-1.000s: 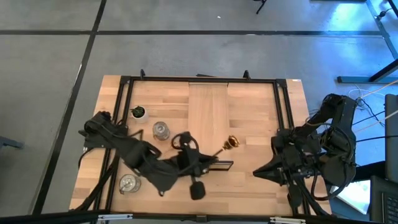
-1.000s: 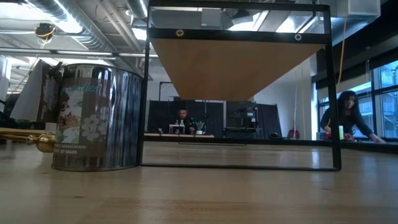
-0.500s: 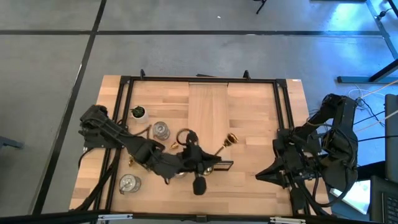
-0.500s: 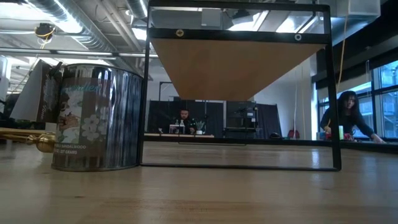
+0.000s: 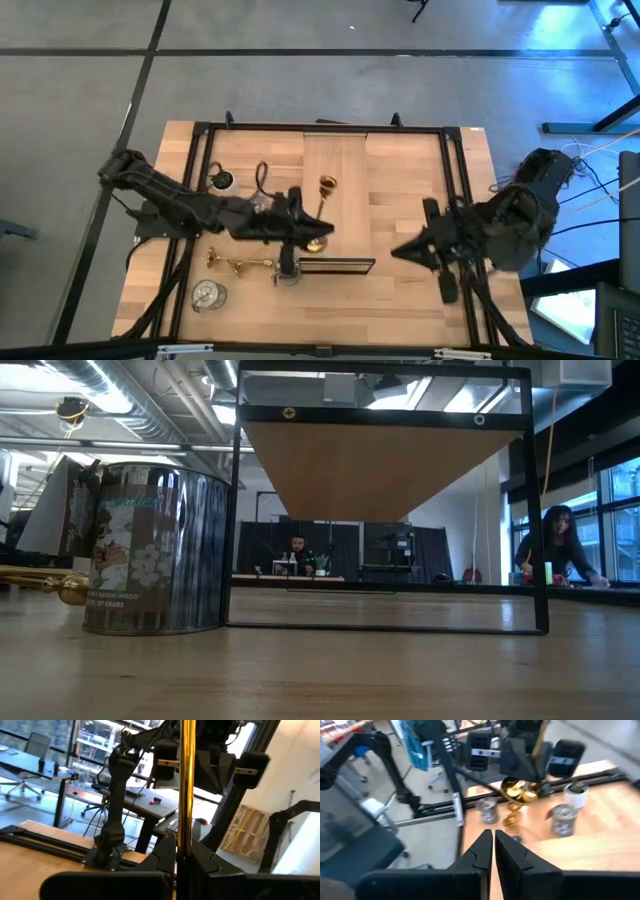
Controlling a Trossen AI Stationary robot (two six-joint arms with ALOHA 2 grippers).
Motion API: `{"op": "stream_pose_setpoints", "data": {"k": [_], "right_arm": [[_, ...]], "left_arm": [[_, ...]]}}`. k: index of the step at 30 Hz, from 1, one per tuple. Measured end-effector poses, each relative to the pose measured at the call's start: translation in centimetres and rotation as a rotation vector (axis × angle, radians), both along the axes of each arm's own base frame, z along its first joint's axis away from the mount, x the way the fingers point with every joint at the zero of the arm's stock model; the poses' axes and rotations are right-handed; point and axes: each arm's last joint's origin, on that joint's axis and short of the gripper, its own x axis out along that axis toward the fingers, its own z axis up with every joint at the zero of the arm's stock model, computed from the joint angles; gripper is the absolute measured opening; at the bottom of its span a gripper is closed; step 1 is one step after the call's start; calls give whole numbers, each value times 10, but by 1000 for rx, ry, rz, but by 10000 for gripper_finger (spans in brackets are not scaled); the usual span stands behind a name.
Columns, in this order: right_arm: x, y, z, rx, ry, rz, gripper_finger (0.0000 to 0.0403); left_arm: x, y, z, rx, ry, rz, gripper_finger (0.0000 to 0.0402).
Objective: Pick & Place candle stick holders
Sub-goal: Put the bottom right gold candle holder on the shelf
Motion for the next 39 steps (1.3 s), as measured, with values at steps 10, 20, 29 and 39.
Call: {"op": "stream_pose_setpoints", "data": {"k": [10, 20, 29, 39], "right_arm": [[61, -78, -3, -54, -15, -100, 24], [109, -122, -57, 70, -294, -108, 24], [113, -157, -72, 44, -282, -290, 24], [127, -200, -76, 114, -357, -350, 121]], "left_arm": [[-53, 90, -6, 32, -75, -97, 13], [-83, 150, -26, 34, -95, -217, 16], [-70, 182, -48, 40, -4, -242, 12], [-53, 211, -53, -21, -201, -347, 12]]}}
